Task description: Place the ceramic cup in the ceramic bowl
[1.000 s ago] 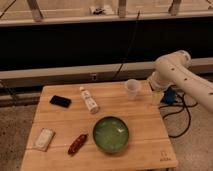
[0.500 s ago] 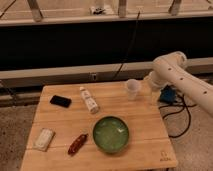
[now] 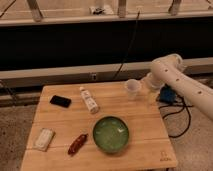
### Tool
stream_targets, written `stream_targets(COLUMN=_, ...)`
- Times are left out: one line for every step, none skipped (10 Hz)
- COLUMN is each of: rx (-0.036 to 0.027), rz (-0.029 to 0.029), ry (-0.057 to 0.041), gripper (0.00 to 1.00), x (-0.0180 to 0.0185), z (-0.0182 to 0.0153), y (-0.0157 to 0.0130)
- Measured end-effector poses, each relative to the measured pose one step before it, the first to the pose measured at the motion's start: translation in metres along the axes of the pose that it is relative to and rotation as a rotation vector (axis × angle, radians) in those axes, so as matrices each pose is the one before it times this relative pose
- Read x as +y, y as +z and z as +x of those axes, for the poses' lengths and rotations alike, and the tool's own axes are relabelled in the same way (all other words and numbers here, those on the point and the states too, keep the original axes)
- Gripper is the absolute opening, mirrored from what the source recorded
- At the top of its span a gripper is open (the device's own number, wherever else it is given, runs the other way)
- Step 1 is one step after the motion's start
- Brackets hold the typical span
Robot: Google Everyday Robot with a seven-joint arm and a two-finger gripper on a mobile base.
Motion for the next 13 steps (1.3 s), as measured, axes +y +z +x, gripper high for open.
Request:
stream_targets(rx=-0.00429, rz=-0.00343, ry=-0.00966, gripper=0.8, x=0.00003, z=-0.00088, y=0.0048)
stream_targets(rx=-0.00494, rz=-0.00185, ry=-0.01249, gripper=0.8, x=-0.00117, z=-0.00106, y=0.00411)
stream_targets(rx=-0.00783, rz=-0.00701, ry=-0.01756, gripper=0.8, x=0.00018, z=-0.00218, y=0.00664)
stream_targets(rx=-0.00511, rz=-0.00656, ry=-0.01147, gripper=0.8, x=0.00119, z=-0.00123, y=0.00666)
stream_targets(rx=-0.00398, rz=-0.00405, ry=-0.00698, gripper=0.8, x=0.00025, z=-0.00087, y=0.00488)
stream_targets(rx=-0.00409, rz=-0.00481, ry=-0.0099, gripper=0.8, x=-0.00108, z=-0.00084, y=0.00265)
stream_targets(rx=-0.00258, rz=-0.00466, ry=-0.0068, gripper=0.8, x=-0.0005, z=-0.0003, y=0.00281)
stream_targets(rx=-0.00659, rz=-0.00457, ry=-0.01235, gripper=0.8, x=-0.00175, z=-0.00204, y=0.00344)
stream_targets(rx=-0.0086, rz=-0.0057, ry=-0.01447, gripper=0.8, x=-0.00205, z=-0.00316, y=0.00428)
stream_targets(rx=-0.00457, rz=-0.01053, ry=-0.00941, gripper=0.8, x=-0.00034, z=-0.00206, y=0.00375)
stream_targets(rx=-0.00253, rz=-0.00372, ry=-0.00339, gripper=0.8, x=-0.00101, z=-0.00134, y=0.00087)
stream_targets(rx=-0.00498, rz=-0.00736, ry=-0.00616, gripper=0.8, x=-0.00096, z=-0.00235, y=0.00267)
stream_targets(rx=-0.00577, rz=-0.00549, ry=-0.00593, gripper=0.8, x=-0.00207, z=-0.00282, y=0.00308)
